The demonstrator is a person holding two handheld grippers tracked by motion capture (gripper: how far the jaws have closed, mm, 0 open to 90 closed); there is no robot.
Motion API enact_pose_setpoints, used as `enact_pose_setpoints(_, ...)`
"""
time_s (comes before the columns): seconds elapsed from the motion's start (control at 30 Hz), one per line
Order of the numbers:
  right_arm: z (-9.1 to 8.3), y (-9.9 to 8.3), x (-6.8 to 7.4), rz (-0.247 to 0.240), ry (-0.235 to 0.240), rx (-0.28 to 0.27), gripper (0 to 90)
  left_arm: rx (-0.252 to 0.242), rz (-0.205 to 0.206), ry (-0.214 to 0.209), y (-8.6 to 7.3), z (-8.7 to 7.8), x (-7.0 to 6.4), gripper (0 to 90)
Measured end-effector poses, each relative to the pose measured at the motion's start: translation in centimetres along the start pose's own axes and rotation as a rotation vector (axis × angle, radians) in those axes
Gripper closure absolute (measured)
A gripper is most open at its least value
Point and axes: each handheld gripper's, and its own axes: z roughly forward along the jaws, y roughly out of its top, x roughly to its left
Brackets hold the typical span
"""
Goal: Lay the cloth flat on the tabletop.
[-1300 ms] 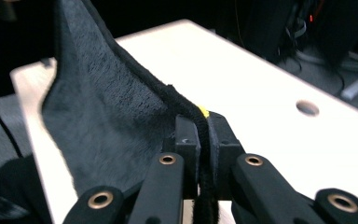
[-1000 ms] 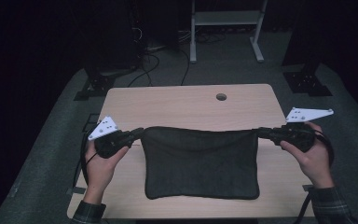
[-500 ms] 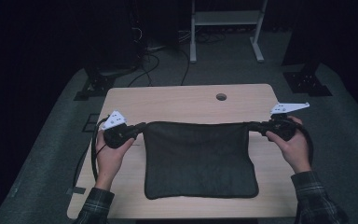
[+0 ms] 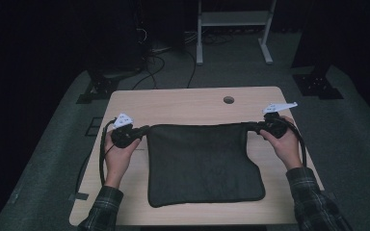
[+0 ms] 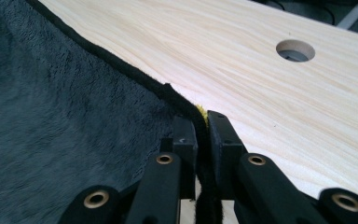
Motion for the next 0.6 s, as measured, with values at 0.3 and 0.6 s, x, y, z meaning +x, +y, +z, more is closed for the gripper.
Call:
enact_pose_setpoints(0.3, 2.0, -0.2, -1.3, 0.028, -0.037, 0.041, 81.3, 0.025, -0.047, 0.007, -0.6, 3.1, 1.4, 85.8)
enact_pose_setpoints(0.6, 2.6, -0.7, -2.5, 0.031, -0.104, 0.061, 74.9, 0.057, -0.064, 0.011, -0.5, 5.4, 2.1, 85.7)
